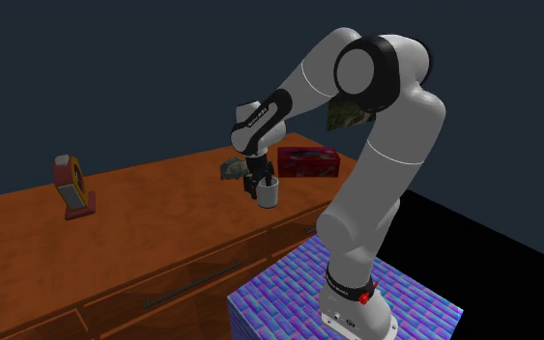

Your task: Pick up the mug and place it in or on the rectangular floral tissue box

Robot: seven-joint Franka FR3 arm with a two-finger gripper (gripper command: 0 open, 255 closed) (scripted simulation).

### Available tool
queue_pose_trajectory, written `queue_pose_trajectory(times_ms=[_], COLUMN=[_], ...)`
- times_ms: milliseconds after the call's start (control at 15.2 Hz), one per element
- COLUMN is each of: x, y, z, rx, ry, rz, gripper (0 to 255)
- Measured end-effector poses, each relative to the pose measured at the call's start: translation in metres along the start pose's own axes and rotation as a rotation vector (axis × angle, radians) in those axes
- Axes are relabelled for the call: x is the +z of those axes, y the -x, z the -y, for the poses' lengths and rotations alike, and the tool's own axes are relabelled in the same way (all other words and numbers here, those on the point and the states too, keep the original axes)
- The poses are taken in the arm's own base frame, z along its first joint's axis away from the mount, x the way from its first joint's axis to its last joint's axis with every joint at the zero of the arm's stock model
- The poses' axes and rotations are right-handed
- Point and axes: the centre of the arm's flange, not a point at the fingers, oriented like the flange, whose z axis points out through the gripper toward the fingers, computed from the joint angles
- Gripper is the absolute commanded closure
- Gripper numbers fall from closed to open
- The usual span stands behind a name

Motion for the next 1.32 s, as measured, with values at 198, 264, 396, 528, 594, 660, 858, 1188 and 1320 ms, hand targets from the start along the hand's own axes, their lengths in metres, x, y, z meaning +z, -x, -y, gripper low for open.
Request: queue_pose_trajectory(times_ms=[198,264,396,528,594,660,858,1188,1320], x=[0.0,0.0,0.0,0.0,0.0,0.0,-0.002,-0.026,-0.036], y=[0.0,0.0,0.0,0.0,0.0,0.0,0.0,0.002,0.002], z=[0.0,0.0,0.0,0.0,0.0,0.0,0.0,-0.002,-0.003], rx=[0.0,0.0,0.0,0.0,0.0,0.0,0.0,0.0,0.0], ry=[0.0,0.0,0.0,0.0,0.0,0.0,0.0,0.0,0.0], rz=[0.0,0.0,0.0,0.0,0.0,0.0,0.0,0.0,0.0], gripper=[255,255,255,255,255,255,255,255,255])
